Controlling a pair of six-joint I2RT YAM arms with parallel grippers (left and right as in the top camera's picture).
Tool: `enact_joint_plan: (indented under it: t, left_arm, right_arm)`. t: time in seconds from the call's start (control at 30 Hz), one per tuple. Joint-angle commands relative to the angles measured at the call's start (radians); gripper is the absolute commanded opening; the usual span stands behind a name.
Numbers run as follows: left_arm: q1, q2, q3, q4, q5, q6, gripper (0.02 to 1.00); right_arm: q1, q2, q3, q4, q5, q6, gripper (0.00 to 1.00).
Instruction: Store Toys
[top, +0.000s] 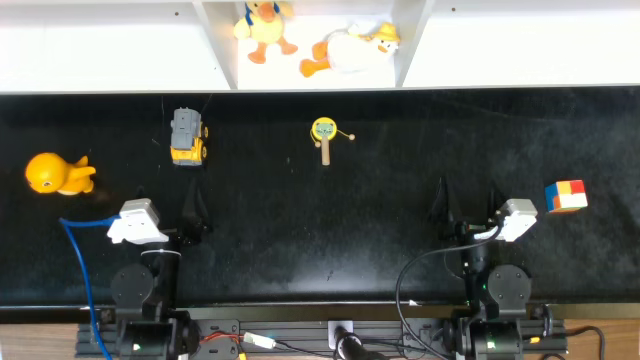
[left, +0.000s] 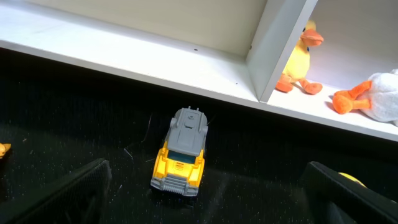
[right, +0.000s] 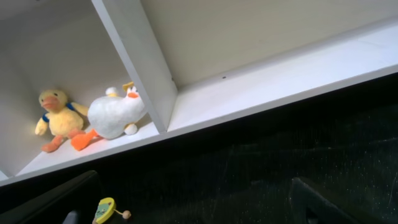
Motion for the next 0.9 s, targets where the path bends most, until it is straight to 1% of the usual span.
enact_joint_plan:
  t: [0.03,0.77,0.87,0.9]
  left_arm:
    - [-0.005,-0.012,-0.003,0.000,0.003,0.019,0.998]
    - [-0.005,-0.012,-0.003,0.000,0.002,0.019,0.998]
    - [-0.005,-0.012,-0.003,0.011,-0.036,0.019,0.996]
    - [-0.005,-0.012,-0.003,0.013,-0.035,0.019,0.996]
  right_arm:
    - [0.007,-0.009,-0.013,0.005,0.005,-0.003,0.993]
    - [0.007,-0.009,-0.013,0.005,0.005,-0.003,0.996]
    - [0.007,-0.009,-0.013,0.005,0.005,-0.003,0.996]
    - [0.007,-0.009,-0.013,0.005,0.005,-0.003,0.996]
